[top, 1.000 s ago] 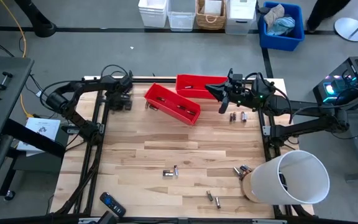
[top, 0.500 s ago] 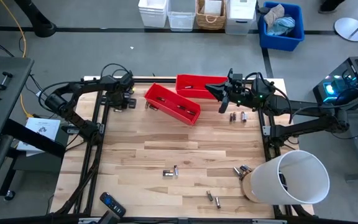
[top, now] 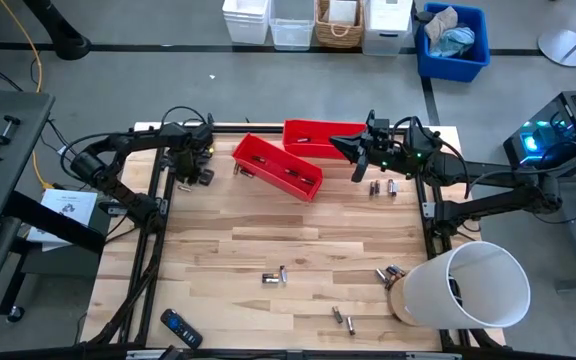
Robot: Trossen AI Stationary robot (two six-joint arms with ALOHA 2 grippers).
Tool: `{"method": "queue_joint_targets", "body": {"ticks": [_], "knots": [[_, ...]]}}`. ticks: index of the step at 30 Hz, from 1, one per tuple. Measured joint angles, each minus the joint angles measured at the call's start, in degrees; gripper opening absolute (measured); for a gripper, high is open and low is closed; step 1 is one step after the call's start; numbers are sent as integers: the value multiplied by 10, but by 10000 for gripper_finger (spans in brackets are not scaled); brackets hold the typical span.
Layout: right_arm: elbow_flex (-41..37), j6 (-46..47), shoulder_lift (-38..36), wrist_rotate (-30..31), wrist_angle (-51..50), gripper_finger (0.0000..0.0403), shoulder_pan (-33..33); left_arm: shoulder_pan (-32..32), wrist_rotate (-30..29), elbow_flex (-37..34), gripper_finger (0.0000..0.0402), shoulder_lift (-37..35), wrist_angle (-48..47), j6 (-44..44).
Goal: Sort batteries
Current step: Put the silver battery into the top red bin
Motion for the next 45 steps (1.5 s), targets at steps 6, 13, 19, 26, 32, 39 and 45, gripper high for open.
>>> {"method": "queue_joint_targets", "body": {"ticks": [6,13,19,26,32,39,45], "knots": [[0,0,0,7,-1,0,0,-46,3,0,103,-61,-32,78],[0,0,0,9,-1,0,0,-129,-2,-6,114,-98,-61,129],[0,0,0,9,-1,0,0,-172,-3,1,163,-70,-72,103],[0,12,0,9,-1,0,0,-182,27,34,210,-66,-154,5],[0,11,0,9,-1,0,0,-177,41,28,213,-56,-183,96],[0,12,0,9,-1,0,0,-188,-27,28,213,-22,-112,268],[0,16,0,9,-1,0,0,-189,-69,28,213,11,-126,390]]}}
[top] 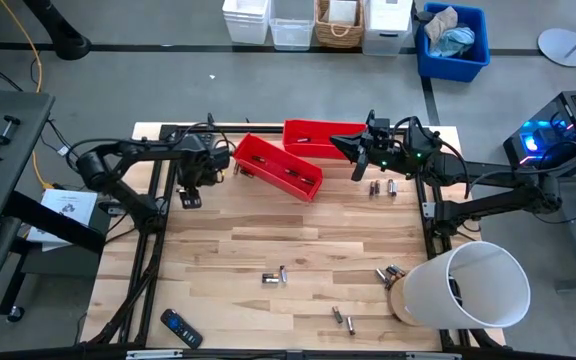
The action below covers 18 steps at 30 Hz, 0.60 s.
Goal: Sort batteries
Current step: Put the silver battery into the top red bin
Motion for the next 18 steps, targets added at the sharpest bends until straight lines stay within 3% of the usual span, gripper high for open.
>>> {"method": "queue_joint_targets", "body": {"ticks": [8,14,18], "knots": [[0,0,0,0,0,0,0,0,-33,-32,213,6,58,121],[0,1,0,0,0,0,0,10,-73,-80,213,5,146,163],[0,18,0,0,0,0,0,12,-64,-97,179,4,154,162]]}}
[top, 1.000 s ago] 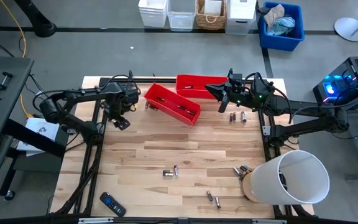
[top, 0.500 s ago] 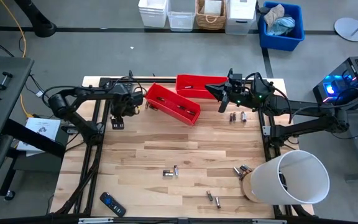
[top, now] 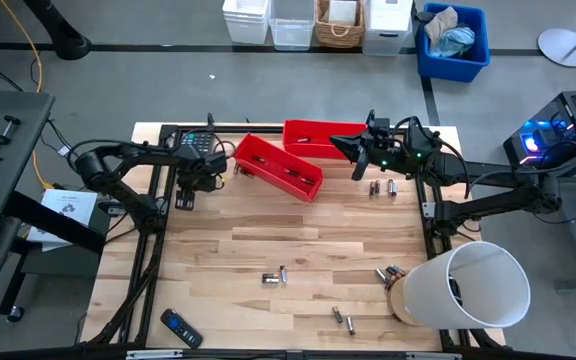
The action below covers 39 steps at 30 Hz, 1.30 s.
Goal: Sort batteries
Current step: Put the silver battery into the top red bin
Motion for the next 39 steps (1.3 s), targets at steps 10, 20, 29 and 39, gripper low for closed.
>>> {"method": "queue_joint_targets", "body": {"ticks": [10,20,29,39], "knots": [[0,6,0,0,-15,0,0,-10,100,7,28,-6,-27,-100],[0,6,0,0,-14,0,0,-71,327,61,28,-92,-41,-90],[0,6,0,0,27,0,0,-130,430,169,28,-104,175,-228],[0,-27,0,0,170,0,0,-121,279,415,28,73,412,-254]]}}
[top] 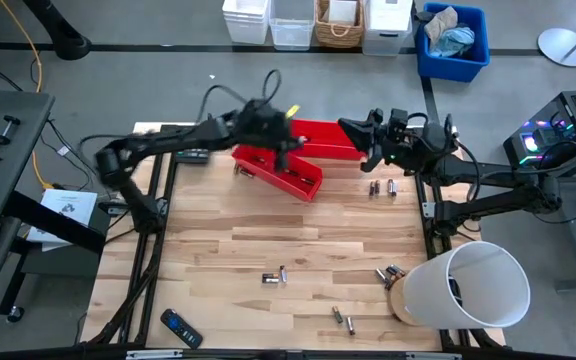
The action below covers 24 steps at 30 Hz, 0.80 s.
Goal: Sort batteries
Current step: Put the silver battery into the top red bin
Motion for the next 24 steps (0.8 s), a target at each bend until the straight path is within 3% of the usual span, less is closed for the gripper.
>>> {"method": "queue_joint_targets", "body": {"ticks": [6,11,19,24], "knots": [[0,-13,0,0,10,0,0,25,-63,152,28,159,-12,0],[0,-13,0,0,10,0,0,32,-102,233,42,214,-67,-9],[0,-26,0,0,10,0,0,32,-102,273,188,199,-221,-14],[0,-28,0,0,10,0,-2,31,-9,256,228,148,-321,-62]]}}
